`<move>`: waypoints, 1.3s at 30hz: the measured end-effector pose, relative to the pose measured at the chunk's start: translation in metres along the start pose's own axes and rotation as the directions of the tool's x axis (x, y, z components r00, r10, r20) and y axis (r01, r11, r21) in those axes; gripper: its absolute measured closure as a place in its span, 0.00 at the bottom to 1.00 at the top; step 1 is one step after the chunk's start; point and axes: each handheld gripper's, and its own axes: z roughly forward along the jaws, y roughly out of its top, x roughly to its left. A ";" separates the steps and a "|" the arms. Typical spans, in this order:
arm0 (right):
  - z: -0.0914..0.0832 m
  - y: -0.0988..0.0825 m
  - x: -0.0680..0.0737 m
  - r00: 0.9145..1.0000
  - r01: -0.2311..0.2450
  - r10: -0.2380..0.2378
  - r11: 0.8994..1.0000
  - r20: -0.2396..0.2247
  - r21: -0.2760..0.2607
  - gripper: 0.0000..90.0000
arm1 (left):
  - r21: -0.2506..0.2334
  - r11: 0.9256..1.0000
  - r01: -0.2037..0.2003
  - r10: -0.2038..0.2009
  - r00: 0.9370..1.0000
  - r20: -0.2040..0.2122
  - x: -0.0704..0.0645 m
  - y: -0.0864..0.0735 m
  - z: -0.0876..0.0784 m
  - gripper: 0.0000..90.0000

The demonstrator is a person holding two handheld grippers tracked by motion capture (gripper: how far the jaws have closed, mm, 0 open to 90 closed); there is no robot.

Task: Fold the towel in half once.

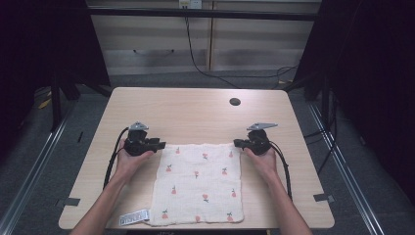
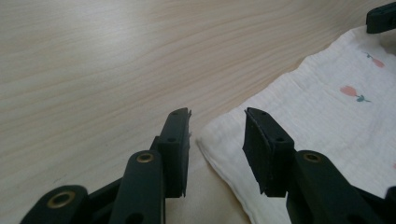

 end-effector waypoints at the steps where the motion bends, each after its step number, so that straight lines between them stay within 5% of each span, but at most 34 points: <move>1: 0.000 0.000 0.001 1.000 0.003 -0.003 1.000 -0.001 0.002 0.99 | 0.010 1.000 -0.013 0.013 1.000 -0.005 0.000 0.000 0.001 0.67; 16: 0.003 -0.001 0.003 1.000 -0.007 0.007 1.000 -0.025 -0.020 0.99 | 0.047 0.998 -0.032 0.032 0.999 -0.007 0.000 -0.004 0.018 0.67; 21: 0.003 -0.002 0.002 1.000 -0.015 0.015 1.000 -0.025 -0.023 0.99 | 0.052 0.996 -0.079 0.079 0.997 -0.007 -0.001 -0.006 0.018 0.82; 27: -0.001 0.000 0.006 1.000 -0.008 0.008 1.000 -0.026 -0.023 0.99 | 0.055 0.996 -0.068 0.068 0.998 -0.002 -0.003 -0.007 0.017 0.95; 39: -0.011 0.003 0.010 1.000 -0.016 0.015 0.998 -0.024 -0.056 0.99 | 0.022 0.998 -0.066 0.065 0.997 0.034 -0.009 -0.002 0.008 0.97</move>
